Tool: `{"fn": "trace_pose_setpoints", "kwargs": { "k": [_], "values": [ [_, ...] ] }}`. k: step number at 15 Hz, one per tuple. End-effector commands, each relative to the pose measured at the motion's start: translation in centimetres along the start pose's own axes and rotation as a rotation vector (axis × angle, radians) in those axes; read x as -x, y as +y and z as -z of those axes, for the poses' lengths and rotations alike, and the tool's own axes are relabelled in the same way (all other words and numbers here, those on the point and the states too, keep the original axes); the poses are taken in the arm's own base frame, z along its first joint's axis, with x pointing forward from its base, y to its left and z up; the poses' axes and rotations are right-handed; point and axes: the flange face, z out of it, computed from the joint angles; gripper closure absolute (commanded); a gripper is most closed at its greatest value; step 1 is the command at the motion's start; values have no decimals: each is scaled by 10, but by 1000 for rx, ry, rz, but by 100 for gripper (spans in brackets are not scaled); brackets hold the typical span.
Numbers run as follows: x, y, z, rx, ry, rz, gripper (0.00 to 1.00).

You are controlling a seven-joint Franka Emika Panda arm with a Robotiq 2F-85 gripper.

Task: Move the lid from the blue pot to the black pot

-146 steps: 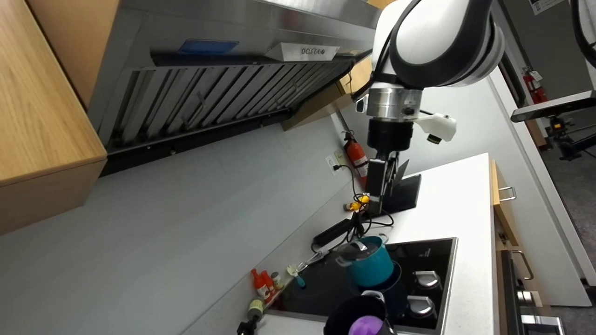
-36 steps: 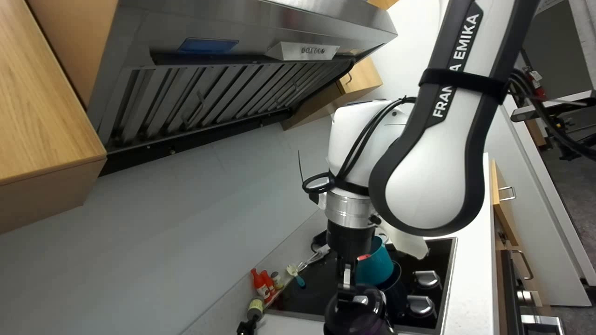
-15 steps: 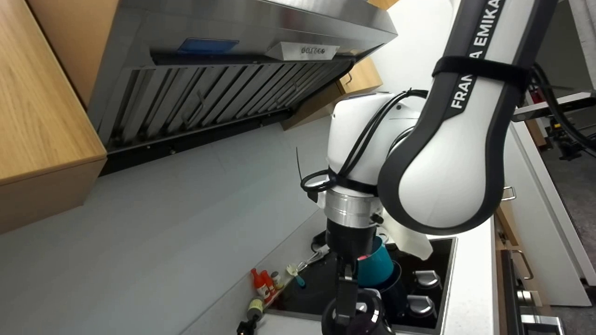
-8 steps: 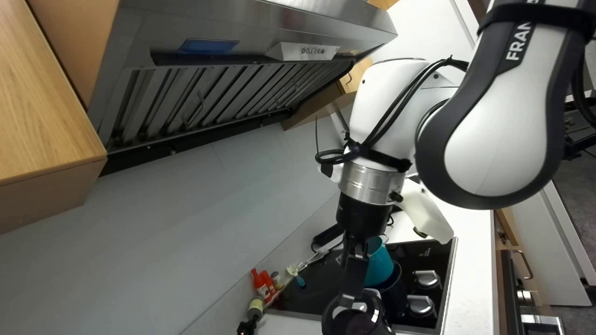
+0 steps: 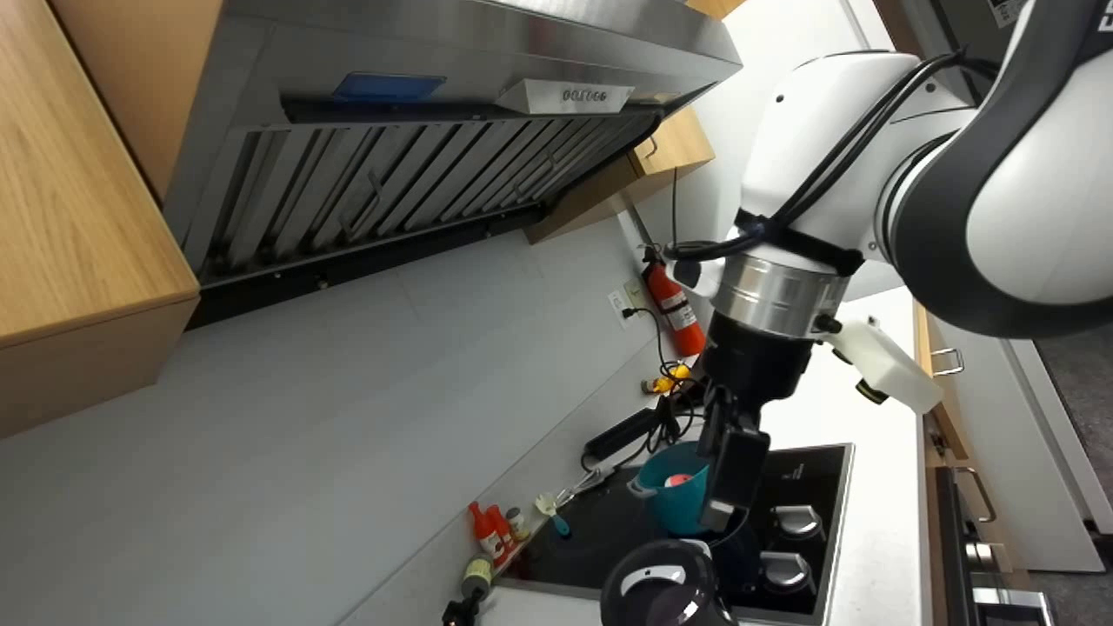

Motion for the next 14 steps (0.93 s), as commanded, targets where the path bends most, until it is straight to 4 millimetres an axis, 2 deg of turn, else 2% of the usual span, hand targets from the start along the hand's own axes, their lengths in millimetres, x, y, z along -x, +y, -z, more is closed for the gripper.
{"fn": "trace_pose_setpoints", "kwargs": {
  "k": [1,8,14],
  "values": [
    [26,19,32,30,-2,-52,0],
    [48,51,73,109,-81,-125,0],
    [40,45,104,114,-135,-154,0]
  ]
}}
